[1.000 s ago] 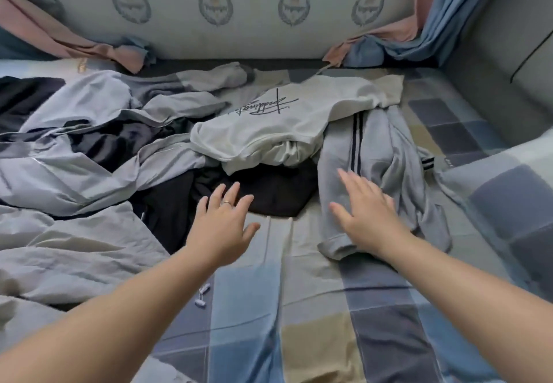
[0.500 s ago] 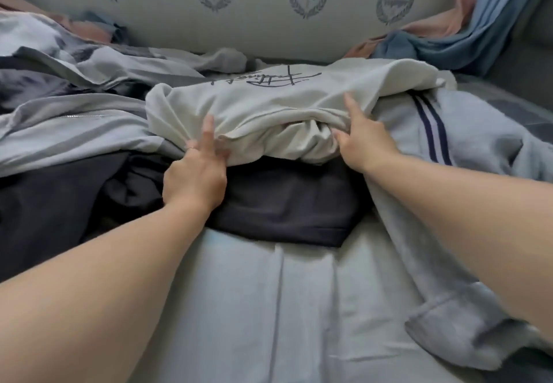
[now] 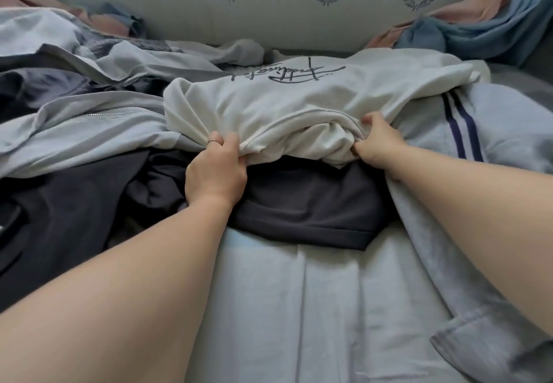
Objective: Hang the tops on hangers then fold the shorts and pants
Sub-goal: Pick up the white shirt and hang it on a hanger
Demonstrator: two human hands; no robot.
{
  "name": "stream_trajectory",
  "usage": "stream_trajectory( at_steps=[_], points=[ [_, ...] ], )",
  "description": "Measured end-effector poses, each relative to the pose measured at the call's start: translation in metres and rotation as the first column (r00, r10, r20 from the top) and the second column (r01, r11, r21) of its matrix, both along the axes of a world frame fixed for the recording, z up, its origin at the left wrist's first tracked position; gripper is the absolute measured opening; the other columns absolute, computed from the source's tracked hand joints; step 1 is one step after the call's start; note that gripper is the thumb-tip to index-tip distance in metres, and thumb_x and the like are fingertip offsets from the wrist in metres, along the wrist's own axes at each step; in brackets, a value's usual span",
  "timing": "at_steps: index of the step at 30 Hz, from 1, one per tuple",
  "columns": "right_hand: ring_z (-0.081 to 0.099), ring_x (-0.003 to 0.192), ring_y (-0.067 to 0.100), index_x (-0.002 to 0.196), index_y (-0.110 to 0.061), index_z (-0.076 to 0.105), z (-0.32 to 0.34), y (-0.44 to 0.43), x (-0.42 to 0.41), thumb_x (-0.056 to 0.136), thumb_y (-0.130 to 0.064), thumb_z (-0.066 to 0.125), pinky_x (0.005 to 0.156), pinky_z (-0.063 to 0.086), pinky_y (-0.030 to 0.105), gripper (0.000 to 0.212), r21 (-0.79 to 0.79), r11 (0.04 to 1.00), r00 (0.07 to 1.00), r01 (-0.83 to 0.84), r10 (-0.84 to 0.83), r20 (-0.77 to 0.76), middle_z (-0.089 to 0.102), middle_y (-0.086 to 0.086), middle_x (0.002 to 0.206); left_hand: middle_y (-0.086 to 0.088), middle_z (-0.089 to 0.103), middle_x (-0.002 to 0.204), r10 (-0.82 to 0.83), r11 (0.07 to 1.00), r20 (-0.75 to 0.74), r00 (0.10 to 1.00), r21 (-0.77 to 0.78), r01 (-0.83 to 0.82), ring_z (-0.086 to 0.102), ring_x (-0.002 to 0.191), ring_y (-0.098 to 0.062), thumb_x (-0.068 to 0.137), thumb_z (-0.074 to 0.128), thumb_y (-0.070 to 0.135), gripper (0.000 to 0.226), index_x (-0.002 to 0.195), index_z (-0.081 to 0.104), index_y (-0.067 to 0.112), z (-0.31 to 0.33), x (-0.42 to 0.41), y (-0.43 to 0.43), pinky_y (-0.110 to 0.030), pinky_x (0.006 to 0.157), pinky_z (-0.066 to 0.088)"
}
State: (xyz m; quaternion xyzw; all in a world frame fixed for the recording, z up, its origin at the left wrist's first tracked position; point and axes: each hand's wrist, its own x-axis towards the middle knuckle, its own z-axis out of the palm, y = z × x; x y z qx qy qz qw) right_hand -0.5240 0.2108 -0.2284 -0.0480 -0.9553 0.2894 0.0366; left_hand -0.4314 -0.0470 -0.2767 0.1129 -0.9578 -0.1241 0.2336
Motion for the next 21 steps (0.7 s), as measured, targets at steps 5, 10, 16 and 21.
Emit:
stream_trajectory(
  at_steps=[5, 10, 16, 21],
  points=[
    [0.059, 0.096, 0.026, 0.103, -0.018, 0.06, 0.0, 0.006, 0.011, 0.09, -0.015, 0.063, 0.08, 0.045, 0.032, 0.014, -0.251, 0.968, 0.998, -0.033, 0.044, 0.037, 0.065, 0.012, 0.111, -0.01, 0.056, 0.113, -0.075, 0.996, 0.069, 0.995, -0.041, 0.077, 0.06, 0.09, -0.044, 0.1, 0.048, 0.036, 0.024, 0.105, 0.055, 0.014, 0.007, 0.012, -0.001, -0.039, 0.067, 0.035],
    [0.058, 0.093, 0.028, 0.085, -0.016, 0.063, 0.009, 0.007, 0.035, 0.092, -0.012, 0.057, 0.076, 0.044, 0.033, 0.01, -0.267, 0.96, 0.993, 0.079, -0.099, -0.064, 0.064, 0.013, 0.097, -0.001, 0.056, 0.112, -0.201, 0.978, 0.183, 0.962, -0.025, 0.209, 0.06, 0.099, -0.039, 0.101, 0.038, 0.047, 0.033, 0.107, 0.059, 0.022, 0.027, 0.049, 0.004, -0.041, 0.077, 0.042],
    [0.047, 0.114, 0.033, 0.086, -0.016, 0.058, 0.044, 0.027, 0.122, 0.092, -0.011, 0.049, 0.087, 0.035, 0.03, 0.012, -0.009, 0.998, 0.988, 0.07, -0.07, -0.138, 0.047, 0.009, 0.118, 0.0, 0.057, 0.112, -0.15, 0.953, 0.371, 0.916, -0.193, 0.234, 0.055, 0.1, -0.033, 0.104, 0.035, 0.039, 0.031, 0.108, 0.061, 0.022, 0.052, 0.138, 0.022, -0.041, 0.081, 0.037],
    [0.049, 0.104, 0.037, 0.092, -0.001, 0.057, 0.062, 0.056, 0.238, 0.091, -0.001, 0.049, 0.087, 0.038, 0.042, 0.008, 0.126, 0.984, 0.987, -0.126, 0.137, -0.081, 0.052, 0.017, 0.103, -0.003, 0.059, 0.118, -0.188, 0.929, 0.571, 0.799, -0.16, 0.333, 0.055, 0.107, -0.032, 0.101, 0.041, 0.032, 0.027, 0.116, 0.059, 0.018, 0.064, 0.254, 0.063, -0.037, 0.075, 0.027]
  ],
)
